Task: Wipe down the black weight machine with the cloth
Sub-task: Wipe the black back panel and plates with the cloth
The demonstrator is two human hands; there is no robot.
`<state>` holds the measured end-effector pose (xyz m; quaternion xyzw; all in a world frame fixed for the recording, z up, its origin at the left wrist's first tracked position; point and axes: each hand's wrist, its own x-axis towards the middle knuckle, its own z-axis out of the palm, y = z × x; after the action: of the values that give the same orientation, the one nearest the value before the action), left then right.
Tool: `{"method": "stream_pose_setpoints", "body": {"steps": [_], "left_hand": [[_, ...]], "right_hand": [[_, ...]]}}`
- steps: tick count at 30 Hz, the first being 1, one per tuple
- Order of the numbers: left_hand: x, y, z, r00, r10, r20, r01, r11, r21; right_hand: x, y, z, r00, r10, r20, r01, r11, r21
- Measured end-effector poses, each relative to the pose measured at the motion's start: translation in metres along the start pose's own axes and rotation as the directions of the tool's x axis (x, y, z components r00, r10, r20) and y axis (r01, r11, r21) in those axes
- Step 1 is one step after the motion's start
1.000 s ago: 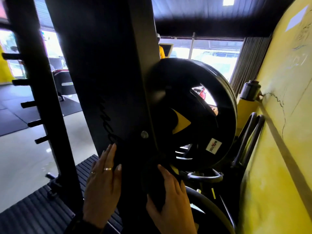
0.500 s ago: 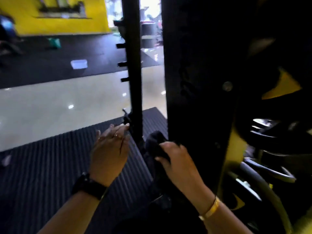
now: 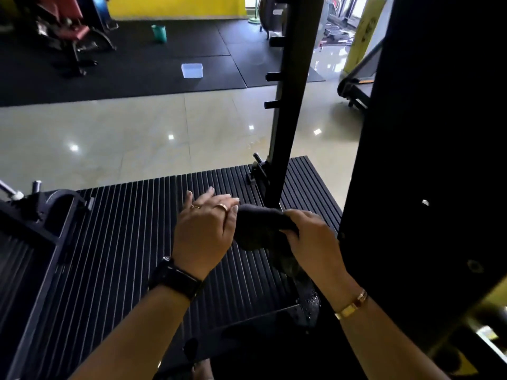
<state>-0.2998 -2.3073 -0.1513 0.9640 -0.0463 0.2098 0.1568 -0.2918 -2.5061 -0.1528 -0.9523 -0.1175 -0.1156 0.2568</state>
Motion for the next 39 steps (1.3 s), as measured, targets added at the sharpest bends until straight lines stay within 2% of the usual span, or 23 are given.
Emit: {"method": "stream_pose_setpoints", "body": {"steps": [5,10,22,27,30,34,39], "left_hand": [[0.006,-0.038,0.002,0.999,-0.017,0.045,0.018,1.000,-0.006],[0.017,-0.078,0.000,0.999,-0.019,0.029,0.019,1.000,0.013],[0.032,-0.183,-0.016,0.996,-0.054,0.075,0.057,0.998,-0.037],[0.025,-0.227,-0.040,0.988,-0.118,0.101,0.117,0.993,0.011],[0.019,-0.248,-0.056,0.986,-0.154,0.069,0.152,0.988,0.040],[0.019,-0.270,-0.073,0.962,-0.251,0.110,0.252,0.968,0.009],[0.033,-0.299,-0.085,0.943,-0.324,0.074,0.325,0.946,0.005]], "right_hand": [[0.015,-0.028,0.022,0.998,-0.040,0.046,0.039,0.999,0.013],[0.040,-0.064,0.047,0.995,-0.099,0.031,0.097,0.994,0.039],[0.097,-0.152,0.116,0.972,-0.099,0.213,0.105,0.994,-0.017],[0.110,-0.190,0.141,0.964,-0.117,0.240,0.128,0.991,-0.031],[0.116,-0.211,0.151,0.954,-0.167,0.250,0.176,0.984,-0.015],[0.128,-0.234,0.164,0.940,-0.220,0.261,0.230,0.973,-0.008],[0.146,-0.261,0.183,0.921,-0.253,0.296,0.264,0.964,0.002]]}}
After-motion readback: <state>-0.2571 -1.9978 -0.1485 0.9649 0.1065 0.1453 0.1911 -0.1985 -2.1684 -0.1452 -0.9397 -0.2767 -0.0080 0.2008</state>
